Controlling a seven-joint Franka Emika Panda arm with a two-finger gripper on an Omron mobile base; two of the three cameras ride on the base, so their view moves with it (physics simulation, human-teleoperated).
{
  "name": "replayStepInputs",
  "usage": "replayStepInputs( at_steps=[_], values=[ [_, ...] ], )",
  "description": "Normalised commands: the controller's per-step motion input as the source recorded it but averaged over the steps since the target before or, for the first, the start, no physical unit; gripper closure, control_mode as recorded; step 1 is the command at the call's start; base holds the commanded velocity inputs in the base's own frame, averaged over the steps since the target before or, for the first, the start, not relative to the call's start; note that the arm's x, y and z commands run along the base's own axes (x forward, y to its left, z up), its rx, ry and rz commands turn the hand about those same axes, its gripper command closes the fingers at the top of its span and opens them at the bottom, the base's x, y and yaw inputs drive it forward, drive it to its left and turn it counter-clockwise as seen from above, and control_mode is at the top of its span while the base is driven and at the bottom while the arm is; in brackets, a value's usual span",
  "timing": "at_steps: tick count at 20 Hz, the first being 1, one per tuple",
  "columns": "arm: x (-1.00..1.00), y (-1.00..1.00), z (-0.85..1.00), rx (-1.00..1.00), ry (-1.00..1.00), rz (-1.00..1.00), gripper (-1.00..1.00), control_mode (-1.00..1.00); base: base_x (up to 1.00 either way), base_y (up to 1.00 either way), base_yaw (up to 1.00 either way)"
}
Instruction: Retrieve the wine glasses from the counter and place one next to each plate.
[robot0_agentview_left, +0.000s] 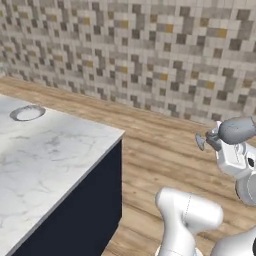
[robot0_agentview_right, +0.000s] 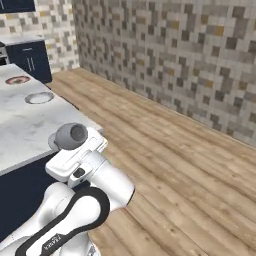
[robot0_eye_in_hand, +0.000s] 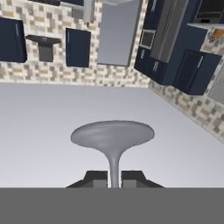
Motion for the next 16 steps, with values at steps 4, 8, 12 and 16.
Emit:
replayStepInputs(
  at_steps=[4, 8, 12, 16],
  values=[
    [0.0, 0.0, 0.0, 0.0, 0.0, 0.0, 1.0, 1.0, 0.8, -1.0, 0.27],
    [0.0, 0.0, 0.0, 0.0, 0.0, 0.0, 1.0, 1.0, 0.87, -1.0, 0.32],
    [0.0, 0.0, 0.0, 0.0, 0.0, 0.0, 1.0, 1.0, 0.86, -1.0, 0.36],
    [0.0, 0.0, 0.0, 0.0, 0.0, 0.0, 1.0, 1.0, 0.84, -1.0, 0.43]
  ],
)
